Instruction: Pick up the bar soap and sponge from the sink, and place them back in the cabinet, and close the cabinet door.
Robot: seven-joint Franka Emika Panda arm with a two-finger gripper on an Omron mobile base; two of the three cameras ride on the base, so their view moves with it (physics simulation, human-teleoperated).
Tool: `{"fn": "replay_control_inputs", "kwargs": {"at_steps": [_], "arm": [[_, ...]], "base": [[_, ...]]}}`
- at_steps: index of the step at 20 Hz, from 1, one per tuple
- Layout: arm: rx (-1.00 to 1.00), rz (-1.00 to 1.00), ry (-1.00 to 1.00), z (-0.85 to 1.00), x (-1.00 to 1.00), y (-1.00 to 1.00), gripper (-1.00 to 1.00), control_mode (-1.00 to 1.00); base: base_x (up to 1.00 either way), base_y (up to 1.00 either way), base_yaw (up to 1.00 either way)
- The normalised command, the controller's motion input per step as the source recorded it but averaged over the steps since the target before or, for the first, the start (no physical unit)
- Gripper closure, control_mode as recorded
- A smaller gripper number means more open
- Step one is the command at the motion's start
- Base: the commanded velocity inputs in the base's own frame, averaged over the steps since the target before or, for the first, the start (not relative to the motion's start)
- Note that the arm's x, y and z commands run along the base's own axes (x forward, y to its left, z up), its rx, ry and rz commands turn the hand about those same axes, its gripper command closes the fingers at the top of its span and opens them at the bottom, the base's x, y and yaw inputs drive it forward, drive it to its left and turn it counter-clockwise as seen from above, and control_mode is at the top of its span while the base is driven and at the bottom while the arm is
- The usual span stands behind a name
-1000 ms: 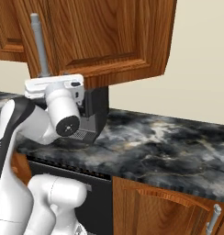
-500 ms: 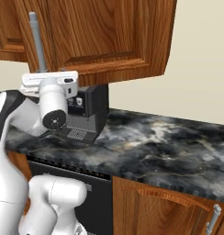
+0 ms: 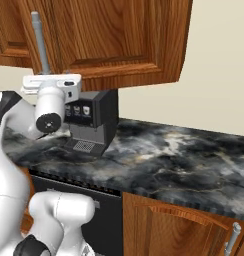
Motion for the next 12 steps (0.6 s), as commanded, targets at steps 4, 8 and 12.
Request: {"fn": "replay_control_inputs", "kwargs": {"at_steps": [4,8,12], "arm": [[0.00,-0.07,0.00,0.00,0.39,0.18,-1.00,-1.00],[0.00,-0.07,0.00,0.00,0.42,0.19,-1.00,-1.00],[0.00,-0.06,0.00,0.00,0.41,0.17,-1.00,-1.00]], "base": [[0.00,0.00,0.00],[0.00,0.00,0.00],[0.00,0.00,0.00]]}}
